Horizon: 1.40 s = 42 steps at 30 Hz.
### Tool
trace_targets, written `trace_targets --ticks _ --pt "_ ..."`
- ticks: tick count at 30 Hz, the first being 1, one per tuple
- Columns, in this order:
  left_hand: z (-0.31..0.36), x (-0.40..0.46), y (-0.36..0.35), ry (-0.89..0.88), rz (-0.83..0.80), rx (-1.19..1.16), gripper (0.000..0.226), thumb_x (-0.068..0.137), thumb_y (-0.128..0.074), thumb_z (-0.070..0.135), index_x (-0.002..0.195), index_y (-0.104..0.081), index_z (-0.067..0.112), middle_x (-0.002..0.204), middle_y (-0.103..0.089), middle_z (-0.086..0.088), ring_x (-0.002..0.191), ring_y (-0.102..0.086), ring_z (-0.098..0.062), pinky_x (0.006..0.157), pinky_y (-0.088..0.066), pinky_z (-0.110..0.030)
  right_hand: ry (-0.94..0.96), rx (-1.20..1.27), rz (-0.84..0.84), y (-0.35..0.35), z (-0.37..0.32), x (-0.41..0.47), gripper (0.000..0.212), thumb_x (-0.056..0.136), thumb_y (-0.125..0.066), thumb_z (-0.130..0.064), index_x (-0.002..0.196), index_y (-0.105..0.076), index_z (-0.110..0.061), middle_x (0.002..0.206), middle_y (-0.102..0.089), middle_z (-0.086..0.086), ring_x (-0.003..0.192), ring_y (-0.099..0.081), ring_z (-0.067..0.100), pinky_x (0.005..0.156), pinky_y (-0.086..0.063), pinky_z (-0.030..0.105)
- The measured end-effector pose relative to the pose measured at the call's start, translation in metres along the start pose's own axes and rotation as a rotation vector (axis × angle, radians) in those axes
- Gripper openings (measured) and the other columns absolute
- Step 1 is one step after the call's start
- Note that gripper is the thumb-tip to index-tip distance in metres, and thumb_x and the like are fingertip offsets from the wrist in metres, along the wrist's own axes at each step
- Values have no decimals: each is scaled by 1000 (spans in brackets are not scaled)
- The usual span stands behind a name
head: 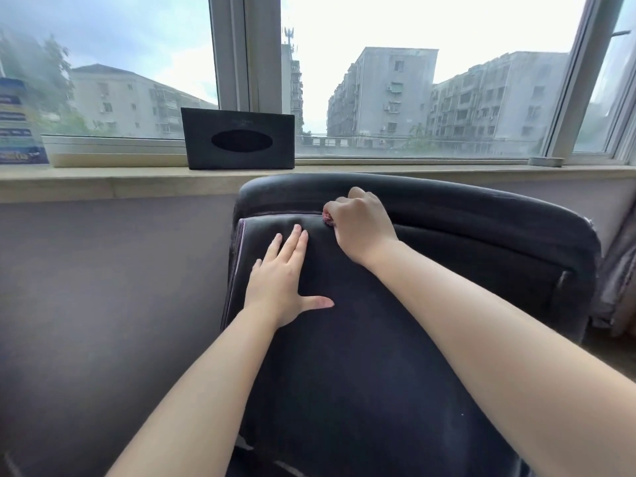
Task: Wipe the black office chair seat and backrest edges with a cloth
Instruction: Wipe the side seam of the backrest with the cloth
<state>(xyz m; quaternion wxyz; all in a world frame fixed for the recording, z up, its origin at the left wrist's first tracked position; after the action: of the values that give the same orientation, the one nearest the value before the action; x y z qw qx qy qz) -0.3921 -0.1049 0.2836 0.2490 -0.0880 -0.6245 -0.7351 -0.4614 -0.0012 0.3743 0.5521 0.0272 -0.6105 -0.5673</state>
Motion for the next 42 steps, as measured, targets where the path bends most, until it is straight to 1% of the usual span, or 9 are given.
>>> trace_targets --ticks 8,12,15,19,23,27,31,37,42 --pt "-4 -2 5 -50 -17 -79 122 66 -69 66 152 6 23 146 22 27 146 10 -9 117 -21 -43 42 37 -39 0 -8 10 26 94 -45 -14 113 -61 -23 109 -65 -5 105 -47 19 86 -34 27" --pt "3 -5 12 -83 -29 -56 119 70 -69 63 152 7 25 151 20 24 146 9 -8 119 -16 -35 76 -63 -70 16 4 -3 32 85 -60 -14 114 -62 -29 106 -65 -9 103 -49 17 84 -37 27" --pt "5 -6 14 -104 -38 -3 117 72 -67 63 152 9 24 156 18 19 146 9 -7 116 -14 -25 13 -46 -103 29 27 -23 34 89 -48 -12 116 -61 -29 108 -66 -9 104 -49 19 86 -36 29" --pt "4 -9 13 -104 -10 135 115 73 -59 69 151 10 22 157 21 10 147 8 -12 117 -17 -30 -40 2 -102 35 39 -41 34 90 -45 -9 113 -61 -29 110 -65 -11 103 -47 20 81 -30 27" --pt "1 -7 7 -57 21 183 115 72 -55 74 151 13 25 159 18 -8 147 9 -17 118 -8 -37 -40 -14 -91 23 30 -31 31 89 -48 -8 112 -62 -24 107 -66 -6 100 -46 20 76 -25 26" --pt "-9 -2 8 -81 53 119 116 68 -60 73 151 7 28 161 7 -1 148 3 -13 119 -11 -34 -56 23 -47 10 16 -15 29 91 -45 -10 110 -63 -21 104 -66 -4 100 -46 22 78 -27 26" --pt "-26 3 14 -145 107 55 115 67 -67 67 152 -8 18 160 -7 4 147 -9 -9 117 -13 -23 -7 33 -12 -2 -8 6 27 92 -45 -12 109 -63 -21 105 -66 -4 102 -47 21 80 -30 27" --pt "-31 5 8 -175 142 113 112 68 -64 68 151 -15 11 160 -12 -1 147 -13 -16 118 -18 -32 29 12 -3 -15 -36 26 25 94 -43 -16 108 -63 -20 107 -66 -3 104 -48 22 81 -33 29" --pt "-22 1 12 -168 110 138 112 69 -62 70 152 -13 12 160 -9 1 147 -12 -15 118 -17 -30 84 -22 -44 -2 -28 18 27 94 -46 -17 114 -61 -26 109 -64 -7 104 -49 20 81 -35 28"
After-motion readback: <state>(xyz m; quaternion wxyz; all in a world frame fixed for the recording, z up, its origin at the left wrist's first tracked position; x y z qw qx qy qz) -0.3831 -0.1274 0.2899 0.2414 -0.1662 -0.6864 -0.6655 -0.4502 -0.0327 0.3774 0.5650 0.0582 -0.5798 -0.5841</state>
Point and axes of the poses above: each hand's wrist, its own x-axis towards the middle knuckle, its own y-axis out of the back of the hand, z = x × y, the point moved 4 cm from there along x, towards the middle knuckle
